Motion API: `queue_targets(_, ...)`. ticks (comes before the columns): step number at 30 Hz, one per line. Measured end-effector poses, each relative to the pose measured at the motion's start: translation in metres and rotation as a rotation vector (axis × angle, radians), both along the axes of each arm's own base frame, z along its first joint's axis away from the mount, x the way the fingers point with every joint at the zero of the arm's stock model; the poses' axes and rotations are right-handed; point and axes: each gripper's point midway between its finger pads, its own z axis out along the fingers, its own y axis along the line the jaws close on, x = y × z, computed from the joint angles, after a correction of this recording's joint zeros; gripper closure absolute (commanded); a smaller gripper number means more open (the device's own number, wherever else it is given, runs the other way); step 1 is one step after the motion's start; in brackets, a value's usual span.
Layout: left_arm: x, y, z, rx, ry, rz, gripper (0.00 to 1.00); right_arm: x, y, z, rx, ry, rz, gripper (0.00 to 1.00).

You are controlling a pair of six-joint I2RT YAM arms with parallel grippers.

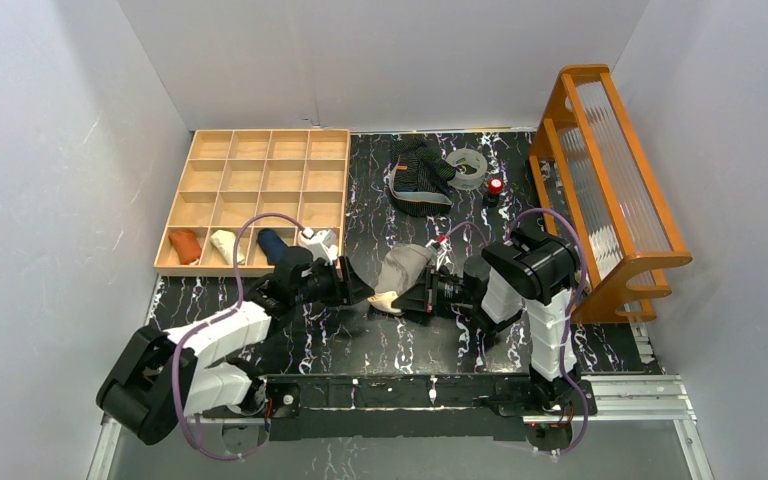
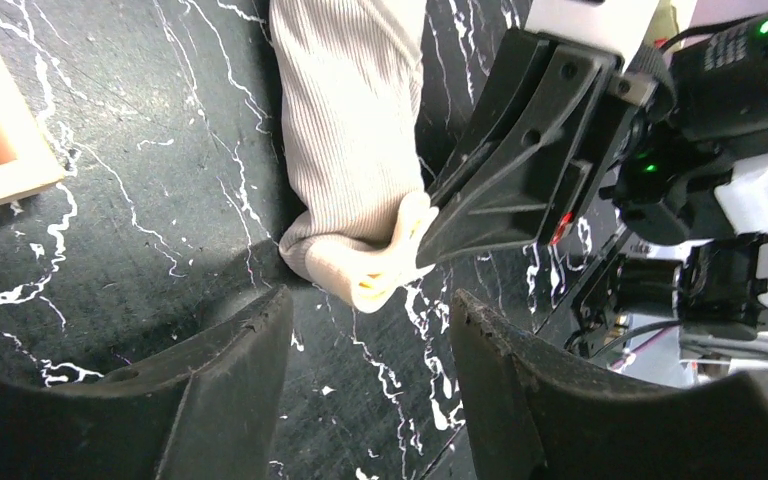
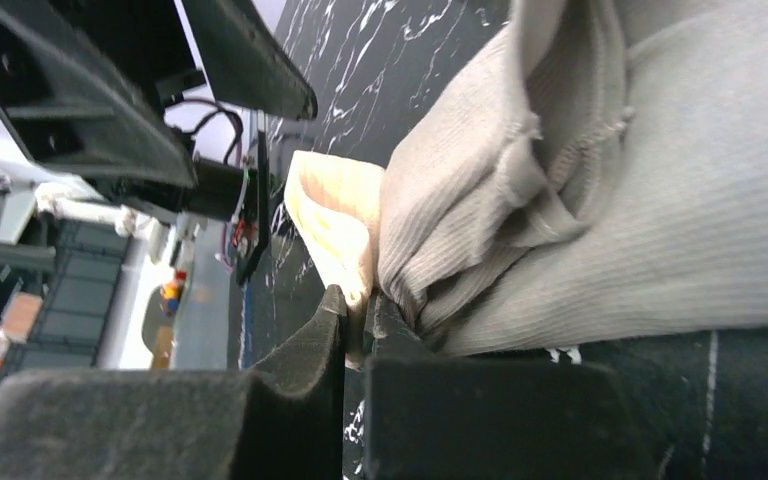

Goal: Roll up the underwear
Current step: Roll the underwear to the center of the board.

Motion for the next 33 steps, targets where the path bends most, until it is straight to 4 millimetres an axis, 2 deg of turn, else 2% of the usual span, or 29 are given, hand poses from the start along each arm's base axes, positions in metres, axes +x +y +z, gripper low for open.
queue_targets(4, -0.006, -0.003, -0.018, 0.046, 0.020, -0.081, 0.42, 0.008, -0.005, -0.001, -0.009, 0.064, -0.077, 0.99)
queue_targets(12, -0.010, -0.007, -0.037, 0.078, 0.032, -0.150, 0.41, 0.014, -0.015, -0.003, -0.012, 0.174, -0.164, 0.99)
queue_targets(15, -0.006, -0.011, -0.043, 0.089, 0.052, -0.158, 0.41, 0.016, -0.016, -0.003, -0.012, 0.193, -0.182, 0.99)
queue_targets(20, 0.012, -0.027, -0.046, 0.097, 0.066, -0.164, 0.43, 0.017, -0.019, -0.007, -0.018, 0.232, -0.209, 0.97)
queue_targets(24, 0.024, -0.039, -0.049, 0.109, 0.078, -0.169, 0.47, 0.018, -0.021, -0.007, -0.018, 0.250, -0.225, 0.89)
queue_targets(26, 0.028, -0.044, -0.050, 0.113, 0.082, -0.171, 0.50, 0.018, -0.022, -0.004, -0.013, 0.246, -0.230, 0.82)
queue_targets(30, 0.030, -0.052, -0.052, 0.129, 0.083, -0.175, 0.53, 0.015, -0.027, -0.003, -0.022, 0.222, -0.237, 0.56)
queue_targets(32, 0.031, -0.056, -0.053, 0.143, 0.079, -0.182, 0.54, 0.011, -0.031, -0.002, -0.029, 0.191, -0.232, 0.39)
queue_targets(33, 0.032, -0.059, -0.053, 0.147, 0.077, -0.188, 0.54, 0.010, -0.032, 0.002, -0.024, 0.175, -0.227, 0.36)
